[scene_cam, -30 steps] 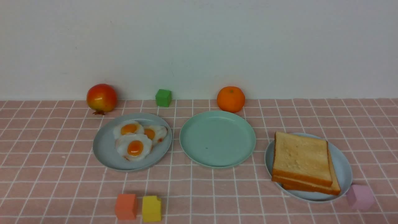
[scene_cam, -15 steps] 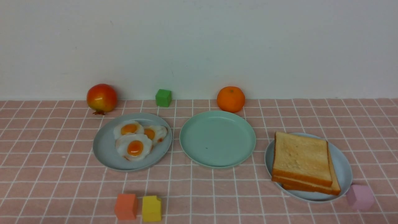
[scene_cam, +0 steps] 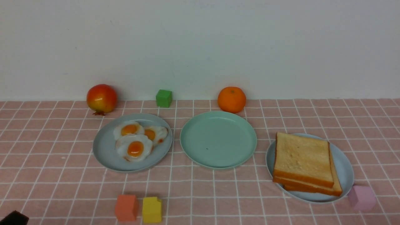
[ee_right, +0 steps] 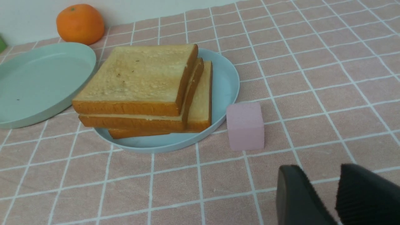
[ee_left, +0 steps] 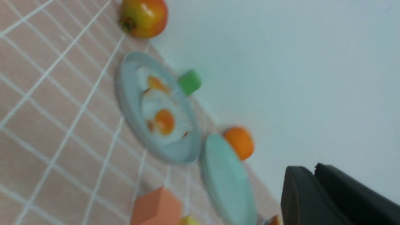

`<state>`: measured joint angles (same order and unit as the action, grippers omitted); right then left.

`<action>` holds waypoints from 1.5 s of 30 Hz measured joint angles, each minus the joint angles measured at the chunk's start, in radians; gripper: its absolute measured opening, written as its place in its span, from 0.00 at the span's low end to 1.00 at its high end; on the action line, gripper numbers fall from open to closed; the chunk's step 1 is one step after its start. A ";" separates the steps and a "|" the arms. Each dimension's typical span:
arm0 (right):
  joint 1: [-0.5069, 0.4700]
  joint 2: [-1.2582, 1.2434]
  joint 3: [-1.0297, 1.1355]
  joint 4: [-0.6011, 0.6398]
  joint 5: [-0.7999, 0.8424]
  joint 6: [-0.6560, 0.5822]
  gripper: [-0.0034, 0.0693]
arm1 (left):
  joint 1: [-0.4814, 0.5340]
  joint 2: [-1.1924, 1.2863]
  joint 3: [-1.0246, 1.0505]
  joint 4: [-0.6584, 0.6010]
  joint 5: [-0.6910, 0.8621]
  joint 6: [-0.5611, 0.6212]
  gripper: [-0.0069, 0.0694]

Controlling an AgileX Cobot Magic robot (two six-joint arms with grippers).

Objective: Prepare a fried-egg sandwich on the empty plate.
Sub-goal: Grab a slice of bread with your right arm

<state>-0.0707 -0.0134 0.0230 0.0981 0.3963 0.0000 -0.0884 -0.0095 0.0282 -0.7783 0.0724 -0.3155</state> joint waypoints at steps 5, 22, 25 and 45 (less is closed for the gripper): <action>0.000 0.000 0.000 0.000 0.000 0.000 0.38 | 0.000 0.000 -0.009 -0.062 0.076 0.026 0.17; 0.000 0.000 0.000 0.000 0.000 0.000 0.38 | -0.051 0.491 -0.500 0.015 0.513 0.652 0.11; 0.000 0.000 0.000 0.000 0.000 0.000 0.38 | -0.100 0.548 -0.519 0.017 0.510 0.681 0.11; 0.021 0.027 -0.065 0.515 -0.196 0.242 0.33 | -0.205 0.650 -0.549 -0.202 0.448 0.936 0.11</action>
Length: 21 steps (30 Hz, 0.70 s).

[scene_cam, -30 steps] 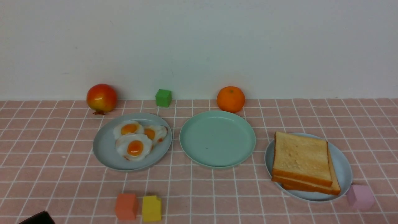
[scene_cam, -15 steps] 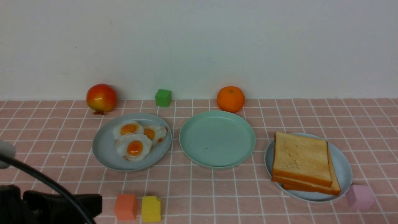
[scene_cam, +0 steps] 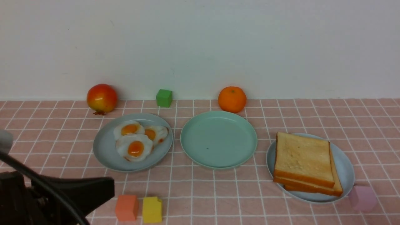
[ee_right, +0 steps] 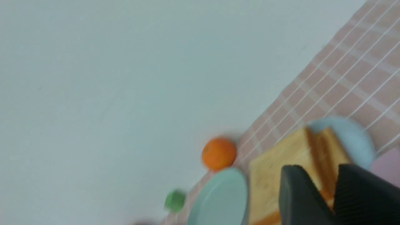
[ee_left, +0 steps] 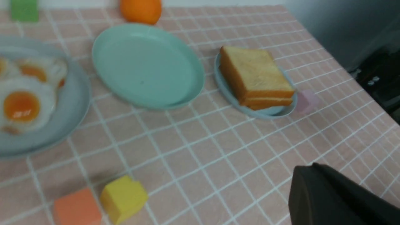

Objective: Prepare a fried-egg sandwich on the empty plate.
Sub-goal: Grab a slice of bread with your right arm

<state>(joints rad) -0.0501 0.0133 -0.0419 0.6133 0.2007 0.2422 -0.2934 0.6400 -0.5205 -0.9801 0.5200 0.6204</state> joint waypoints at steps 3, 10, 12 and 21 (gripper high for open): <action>0.058 0.187 -0.235 -0.042 0.265 -0.172 0.21 | 0.000 0.000 0.000 -0.107 0.000 0.131 0.11; 0.128 0.823 -0.759 -0.225 0.739 -0.525 0.05 | 0.000 0.000 -0.001 -0.146 0.072 0.246 0.11; 0.167 0.976 -0.862 -0.261 0.807 -0.581 0.05 | 0.000 0.000 -0.001 -0.146 0.097 0.251 0.11; 0.460 1.434 -1.090 -0.628 0.871 -0.653 0.11 | 0.000 0.000 -0.001 -0.146 0.131 0.254 0.11</action>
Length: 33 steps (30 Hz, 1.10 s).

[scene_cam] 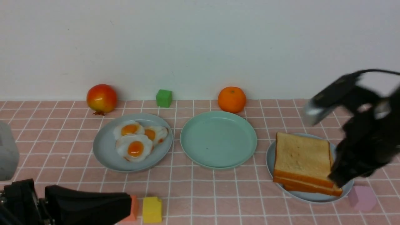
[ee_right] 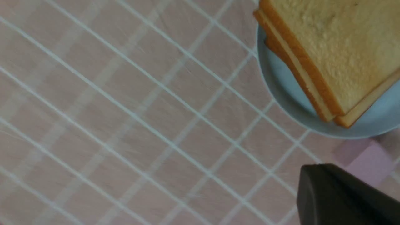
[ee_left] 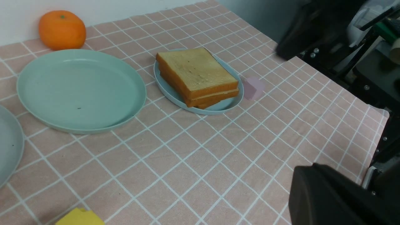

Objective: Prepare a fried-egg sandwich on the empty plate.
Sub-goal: Grab a slice of bread with your right arm

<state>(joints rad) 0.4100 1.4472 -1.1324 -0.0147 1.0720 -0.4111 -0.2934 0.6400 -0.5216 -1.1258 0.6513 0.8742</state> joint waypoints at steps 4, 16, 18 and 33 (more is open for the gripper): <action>0.043 0.135 -0.008 -0.125 -0.065 -0.009 0.27 | 0.000 0.000 0.000 0.001 0.016 0.000 0.11; 0.021 0.258 -0.011 -0.141 -0.276 -0.109 0.66 | 0.000 0.000 0.000 0.003 0.030 0.000 0.11; -0.002 0.289 -0.011 -0.141 -0.288 -0.115 0.65 | 0.000 0.000 0.000 0.003 0.031 0.000 0.11; -0.055 0.347 -0.016 -0.094 -0.309 -0.201 0.55 | 0.000 0.000 0.000 0.003 0.033 0.000 0.11</action>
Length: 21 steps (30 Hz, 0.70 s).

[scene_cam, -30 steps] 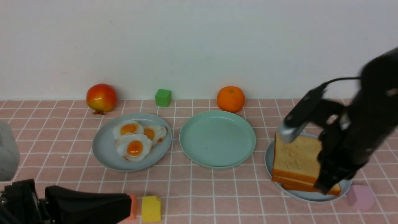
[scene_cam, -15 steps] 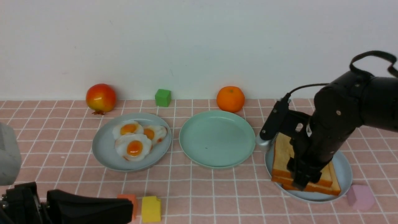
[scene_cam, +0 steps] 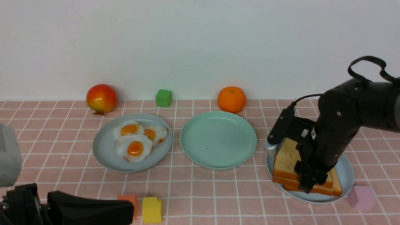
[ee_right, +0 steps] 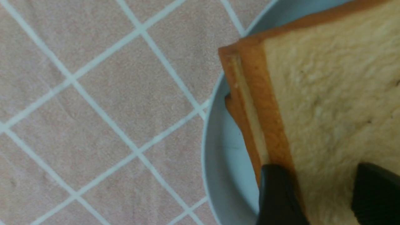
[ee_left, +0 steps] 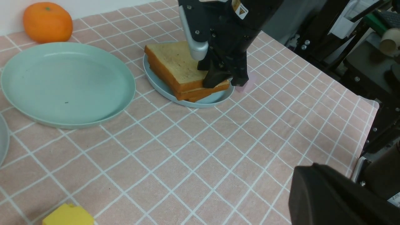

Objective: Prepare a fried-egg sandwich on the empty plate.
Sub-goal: Grab a slice of bread with your right arm

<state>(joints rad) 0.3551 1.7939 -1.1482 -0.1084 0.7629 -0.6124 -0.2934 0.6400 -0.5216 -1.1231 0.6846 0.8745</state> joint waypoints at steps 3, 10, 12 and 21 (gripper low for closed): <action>0.000 0.006 -0.001 -0.014 -0.003 -0.001 0.54 | 0.000 0.000 0.000 0.000 0.000 0.000 0.11; 0.000 0.009 -0.002 -0.027 -0.005 -0.013 0.32 | 0.000 0.000 0.000 0.000 0.000 0.000 0.11; 0.000 0.009 -0.002 -0.027 -0.005 -0.014 0.26 | 0.000 0.000 0.000 0.000 0.000 0.000 0.11; 0.033 -0.069 -0.001 -0.059 0.036 0.036 0.15 | 0.000 0.000 0.000 0.013 0.000 0.000 0.11</action>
<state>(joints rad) 0.3882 1.7248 -1.1490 -0.1674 0.7992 -0.5763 -0.2934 0.6400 -0.5216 -1.1097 0.6846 0.8745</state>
